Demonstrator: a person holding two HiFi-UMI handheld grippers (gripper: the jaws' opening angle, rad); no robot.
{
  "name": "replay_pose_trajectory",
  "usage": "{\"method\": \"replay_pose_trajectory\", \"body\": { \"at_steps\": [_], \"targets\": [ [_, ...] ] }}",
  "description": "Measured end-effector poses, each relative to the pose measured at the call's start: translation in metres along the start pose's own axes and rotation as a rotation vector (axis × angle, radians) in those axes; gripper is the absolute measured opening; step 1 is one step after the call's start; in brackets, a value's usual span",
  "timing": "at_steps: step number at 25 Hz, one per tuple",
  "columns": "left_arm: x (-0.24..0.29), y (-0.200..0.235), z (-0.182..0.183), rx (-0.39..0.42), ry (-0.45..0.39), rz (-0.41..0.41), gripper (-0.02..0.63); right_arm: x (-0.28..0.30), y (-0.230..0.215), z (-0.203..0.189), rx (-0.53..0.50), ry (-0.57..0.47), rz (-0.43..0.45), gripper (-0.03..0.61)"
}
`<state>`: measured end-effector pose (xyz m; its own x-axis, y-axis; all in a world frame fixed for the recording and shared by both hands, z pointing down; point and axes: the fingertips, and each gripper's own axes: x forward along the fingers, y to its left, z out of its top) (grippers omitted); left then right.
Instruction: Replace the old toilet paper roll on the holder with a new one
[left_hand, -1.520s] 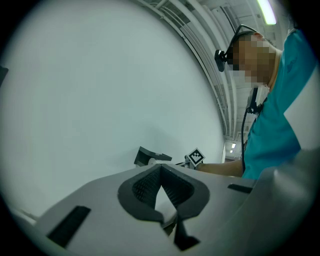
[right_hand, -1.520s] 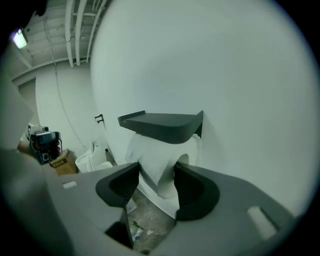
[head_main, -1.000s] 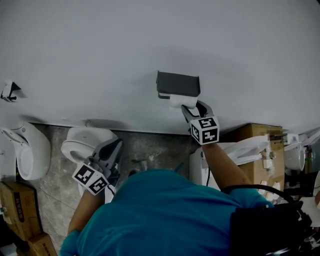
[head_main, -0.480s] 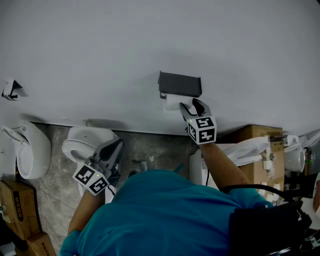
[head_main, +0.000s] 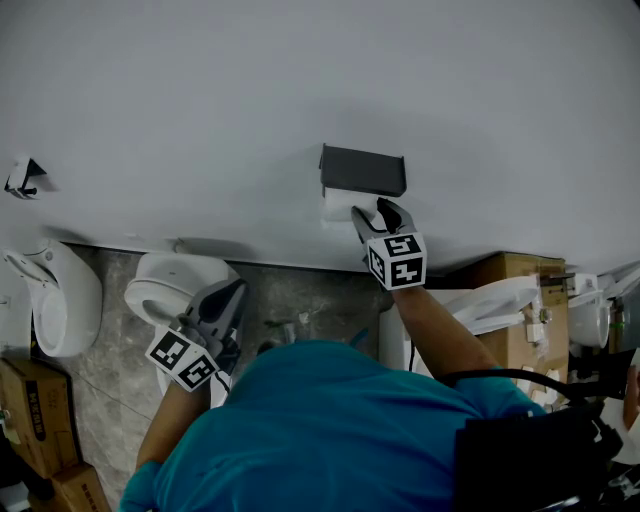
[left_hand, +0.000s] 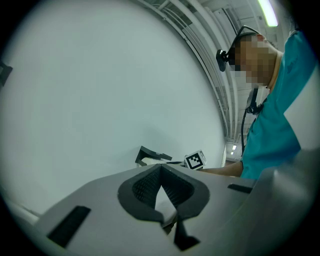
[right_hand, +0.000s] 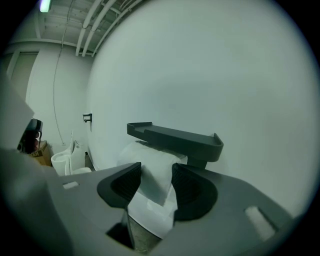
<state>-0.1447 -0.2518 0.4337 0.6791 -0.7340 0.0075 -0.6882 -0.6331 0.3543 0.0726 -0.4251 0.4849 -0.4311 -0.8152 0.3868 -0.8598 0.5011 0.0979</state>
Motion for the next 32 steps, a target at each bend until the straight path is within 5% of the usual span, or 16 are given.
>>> {"method": "replay_pose_trajectory", "body": {
  "at_steps": [23,32],
  "targets": [
    [0.029,-0.009,0.012,0.05,0.005,-0.062,0.008,-0.069,-0.027,0.02,0.159,-0.096,0.142,0.251],
    [0.06,-0.015,0.031,0.107,0.005,-0.096,0.008,-0.134,-0.037,0.032,0.27,-0.2,0.262,0.104]
  ]
}}
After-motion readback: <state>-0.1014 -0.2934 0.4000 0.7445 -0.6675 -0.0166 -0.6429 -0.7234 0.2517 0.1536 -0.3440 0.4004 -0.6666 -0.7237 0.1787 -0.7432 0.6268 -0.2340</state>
